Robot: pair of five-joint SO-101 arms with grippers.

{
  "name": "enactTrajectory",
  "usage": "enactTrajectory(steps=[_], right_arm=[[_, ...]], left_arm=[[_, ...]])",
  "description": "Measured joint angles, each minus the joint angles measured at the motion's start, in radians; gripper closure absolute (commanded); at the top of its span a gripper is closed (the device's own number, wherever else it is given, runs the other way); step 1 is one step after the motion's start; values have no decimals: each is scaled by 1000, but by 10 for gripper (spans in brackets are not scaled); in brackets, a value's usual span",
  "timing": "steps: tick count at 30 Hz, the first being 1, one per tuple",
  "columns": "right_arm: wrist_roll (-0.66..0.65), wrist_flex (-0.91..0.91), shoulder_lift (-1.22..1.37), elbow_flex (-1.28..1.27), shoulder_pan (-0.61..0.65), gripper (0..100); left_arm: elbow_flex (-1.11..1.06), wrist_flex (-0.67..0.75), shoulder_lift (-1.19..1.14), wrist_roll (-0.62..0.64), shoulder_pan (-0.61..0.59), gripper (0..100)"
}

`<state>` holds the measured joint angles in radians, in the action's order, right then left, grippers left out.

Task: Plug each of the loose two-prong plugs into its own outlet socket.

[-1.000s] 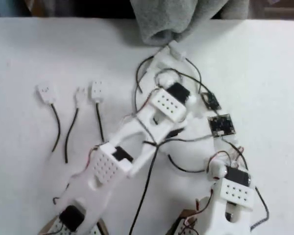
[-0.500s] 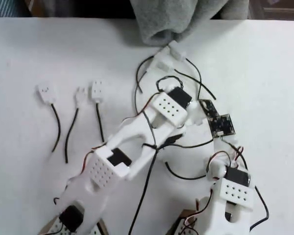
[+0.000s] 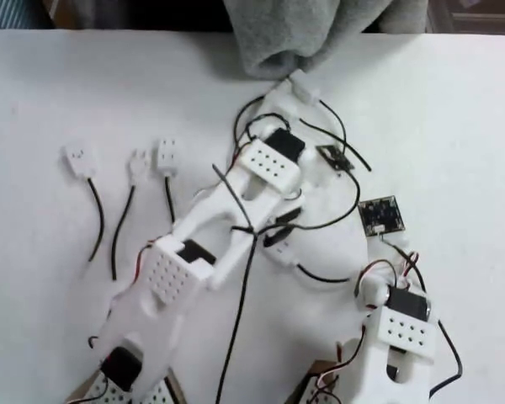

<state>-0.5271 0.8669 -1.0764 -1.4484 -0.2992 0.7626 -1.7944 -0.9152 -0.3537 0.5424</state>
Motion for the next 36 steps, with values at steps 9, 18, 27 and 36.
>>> enactTrajectory(steps=[9, 18, 27, 36], right_arm=[[-2, 0, 0, 0, 0, 977], [-2, 0, 0, 0, 0, 974], [-2, 0, 0, 0, 0, 974], [9, 92, 0, 78, 14, 837]], left_arm=[[-107, 9, 229, 2, -51, 860], [-321, 6, 735, 2, -175, 860], [-594, 6, 1329, 6, -321, 860], [-970, 14, 1892, 52, -459, 862]])
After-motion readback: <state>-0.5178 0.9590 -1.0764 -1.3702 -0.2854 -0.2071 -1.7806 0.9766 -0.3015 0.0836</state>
